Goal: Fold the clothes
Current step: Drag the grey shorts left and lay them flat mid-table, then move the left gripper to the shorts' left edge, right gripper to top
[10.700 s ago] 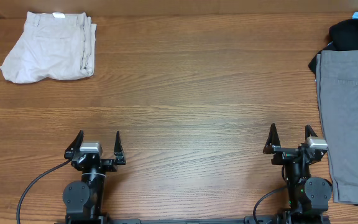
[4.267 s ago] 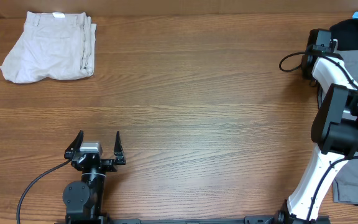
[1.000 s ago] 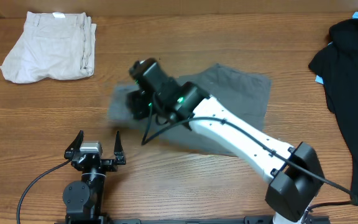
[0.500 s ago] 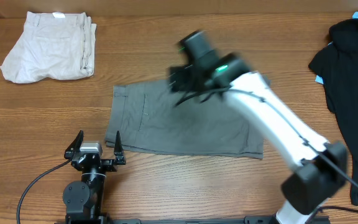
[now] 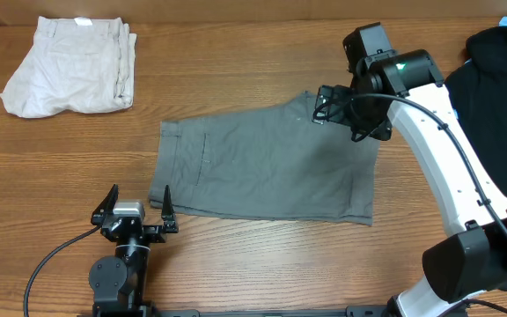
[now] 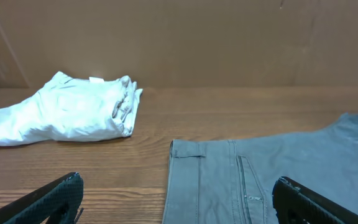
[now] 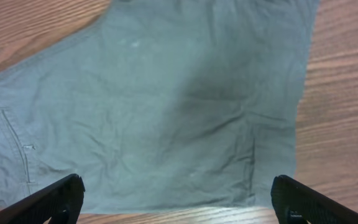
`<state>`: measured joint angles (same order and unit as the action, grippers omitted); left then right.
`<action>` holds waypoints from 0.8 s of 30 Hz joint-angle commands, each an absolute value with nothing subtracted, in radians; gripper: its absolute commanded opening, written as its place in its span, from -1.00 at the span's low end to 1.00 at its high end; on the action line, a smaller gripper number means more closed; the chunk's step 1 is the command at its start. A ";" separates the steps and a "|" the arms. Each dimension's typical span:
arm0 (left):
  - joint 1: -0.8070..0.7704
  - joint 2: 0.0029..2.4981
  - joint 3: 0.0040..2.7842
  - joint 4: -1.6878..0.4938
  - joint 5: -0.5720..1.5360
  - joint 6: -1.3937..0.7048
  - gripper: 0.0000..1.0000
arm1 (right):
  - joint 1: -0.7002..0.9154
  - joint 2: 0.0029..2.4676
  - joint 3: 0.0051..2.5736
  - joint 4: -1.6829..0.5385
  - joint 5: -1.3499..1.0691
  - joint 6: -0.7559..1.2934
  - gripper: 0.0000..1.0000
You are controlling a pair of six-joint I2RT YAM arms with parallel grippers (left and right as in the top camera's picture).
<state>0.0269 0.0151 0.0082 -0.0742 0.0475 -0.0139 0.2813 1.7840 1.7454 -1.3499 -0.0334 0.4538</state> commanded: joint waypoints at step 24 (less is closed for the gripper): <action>0.032 0.247 0.365 -0.112 0.498 -0.101 1.00 | 0.279 1.646 1.740 -1.412 0.123 0.472 1.00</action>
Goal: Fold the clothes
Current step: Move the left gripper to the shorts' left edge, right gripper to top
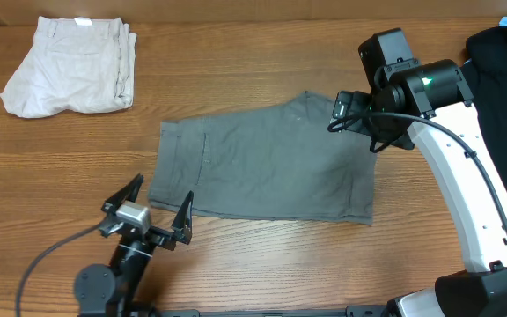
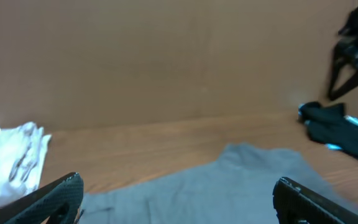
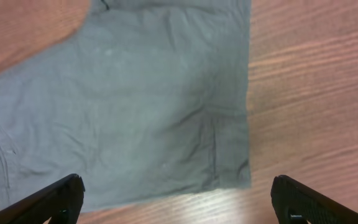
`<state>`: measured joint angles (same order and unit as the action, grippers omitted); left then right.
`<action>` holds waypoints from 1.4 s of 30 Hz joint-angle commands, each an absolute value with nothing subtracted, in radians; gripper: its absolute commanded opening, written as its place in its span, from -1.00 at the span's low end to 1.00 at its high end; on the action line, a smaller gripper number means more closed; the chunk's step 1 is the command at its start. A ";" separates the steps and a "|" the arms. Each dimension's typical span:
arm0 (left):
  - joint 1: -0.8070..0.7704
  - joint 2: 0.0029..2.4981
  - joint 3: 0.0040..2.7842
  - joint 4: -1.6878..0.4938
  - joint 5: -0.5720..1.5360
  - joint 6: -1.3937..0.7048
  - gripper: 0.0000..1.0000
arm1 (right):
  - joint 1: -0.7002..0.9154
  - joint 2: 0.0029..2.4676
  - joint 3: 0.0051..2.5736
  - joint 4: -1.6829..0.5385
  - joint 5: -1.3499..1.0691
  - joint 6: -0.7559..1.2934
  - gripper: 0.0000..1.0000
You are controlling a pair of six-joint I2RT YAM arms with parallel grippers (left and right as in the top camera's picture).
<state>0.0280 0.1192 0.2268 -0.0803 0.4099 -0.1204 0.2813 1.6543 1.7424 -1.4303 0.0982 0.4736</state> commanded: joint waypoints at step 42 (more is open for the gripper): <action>-0.097 1.807 1.491 -1.047 0.010 -0.364 -0.92 | 0.241 1.684 1.525 -1.245 0.087 0.536 -0.84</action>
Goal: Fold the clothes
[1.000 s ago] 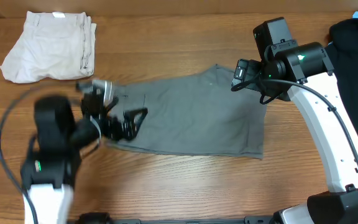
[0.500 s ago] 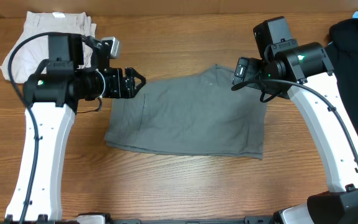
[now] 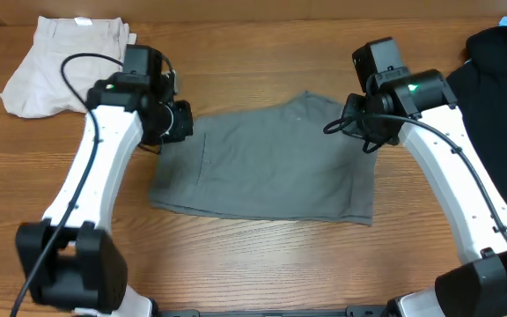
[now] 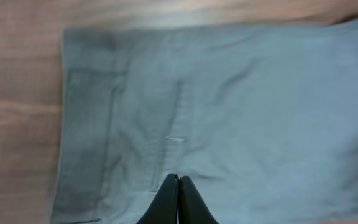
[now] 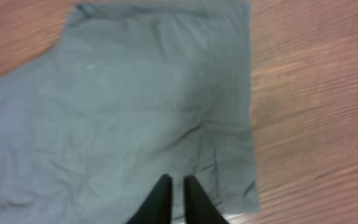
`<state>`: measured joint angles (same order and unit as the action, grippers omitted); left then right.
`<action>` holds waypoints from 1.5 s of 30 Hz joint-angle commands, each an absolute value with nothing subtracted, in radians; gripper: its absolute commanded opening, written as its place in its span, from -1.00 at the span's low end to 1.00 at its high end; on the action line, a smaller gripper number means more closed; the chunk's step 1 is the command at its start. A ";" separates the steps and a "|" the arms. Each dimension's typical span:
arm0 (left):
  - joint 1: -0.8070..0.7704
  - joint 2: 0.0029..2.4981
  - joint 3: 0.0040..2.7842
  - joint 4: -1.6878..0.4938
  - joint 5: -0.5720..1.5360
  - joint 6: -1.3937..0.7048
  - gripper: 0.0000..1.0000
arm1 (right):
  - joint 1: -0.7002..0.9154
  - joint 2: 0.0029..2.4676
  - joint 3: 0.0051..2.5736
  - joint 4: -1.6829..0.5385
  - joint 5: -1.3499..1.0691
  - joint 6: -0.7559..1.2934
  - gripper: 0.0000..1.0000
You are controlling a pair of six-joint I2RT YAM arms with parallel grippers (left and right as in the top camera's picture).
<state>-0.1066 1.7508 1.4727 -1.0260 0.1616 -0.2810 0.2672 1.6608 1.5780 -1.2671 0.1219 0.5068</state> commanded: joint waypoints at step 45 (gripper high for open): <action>0.099 2.171 1.466 -1.097 -0.010 -0.349 -0.92 | 0.158 1.925 1.168 -0.811 -0.040 0.577 -0.93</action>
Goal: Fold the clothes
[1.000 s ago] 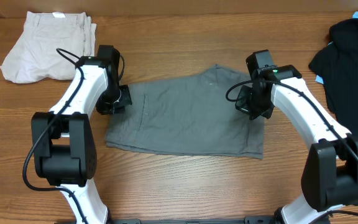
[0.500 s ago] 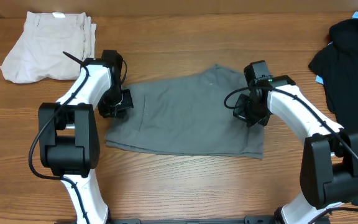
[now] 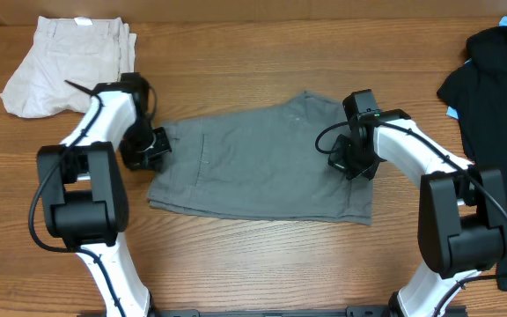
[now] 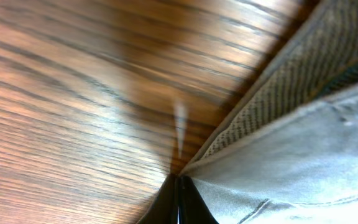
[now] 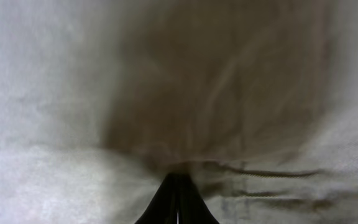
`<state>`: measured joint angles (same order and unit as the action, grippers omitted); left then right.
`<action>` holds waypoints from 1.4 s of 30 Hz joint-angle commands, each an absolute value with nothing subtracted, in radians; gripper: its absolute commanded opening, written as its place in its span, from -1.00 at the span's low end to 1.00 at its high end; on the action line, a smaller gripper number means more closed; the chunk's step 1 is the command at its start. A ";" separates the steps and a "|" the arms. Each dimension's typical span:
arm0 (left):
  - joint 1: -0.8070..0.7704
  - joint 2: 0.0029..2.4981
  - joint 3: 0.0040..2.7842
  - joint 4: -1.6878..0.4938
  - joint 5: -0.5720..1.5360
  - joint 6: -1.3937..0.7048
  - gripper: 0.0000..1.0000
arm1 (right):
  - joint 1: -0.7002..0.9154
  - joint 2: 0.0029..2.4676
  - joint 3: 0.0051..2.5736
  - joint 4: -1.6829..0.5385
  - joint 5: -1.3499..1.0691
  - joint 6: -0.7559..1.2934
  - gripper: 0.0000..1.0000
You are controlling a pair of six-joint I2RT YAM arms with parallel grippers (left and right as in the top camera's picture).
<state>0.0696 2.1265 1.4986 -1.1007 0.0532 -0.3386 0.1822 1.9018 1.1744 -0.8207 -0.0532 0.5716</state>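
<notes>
Grey shorts (image 3: 262, 163) lie spread flat mid-table, waistband to the left and leg hems to the right. My left gripper (image 3: 154, 146) is shut, its tips down at the outer edge of the waistband (image 4: 272, 93), where cloth meets wood; nothing shows between the closed left fingertips (image 4: 179, 182). My right gripper (image 3: 353, 161) is also shut, pressed tip-down onto the shorts' right end. In the right wrist view the closed fingertips (image 5: 178, 182) touch creased grey fabric (image 5: 104, 93) beside a seam.
A folded beige garment (image 3: 69, 66) lies at the back left. A black garment (image 3: 491, 88) with something blue is heaped at the right edge. Bare wooden table (image 3: 262, 255) lies in front of the shorts.
Both shut grippers were above the shorts and are now low, at the cloth. The left one went from over the waistband area to its outer edge; the right now touches the leg end.
At first my left arm sat open at the table's front edge and my right gripper hung open over the shorts' upper right. Then the left was raised, still open. Later both were shut above the shorts' two ends. Now both touch down there.
</notes>
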 commanded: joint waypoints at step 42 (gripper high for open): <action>-0.033 2.076 1.449 -1.017 0.162 -0.201 -0.92 | 0.138 1.938 1.316 -0.720 -0.006 0.498 -0.92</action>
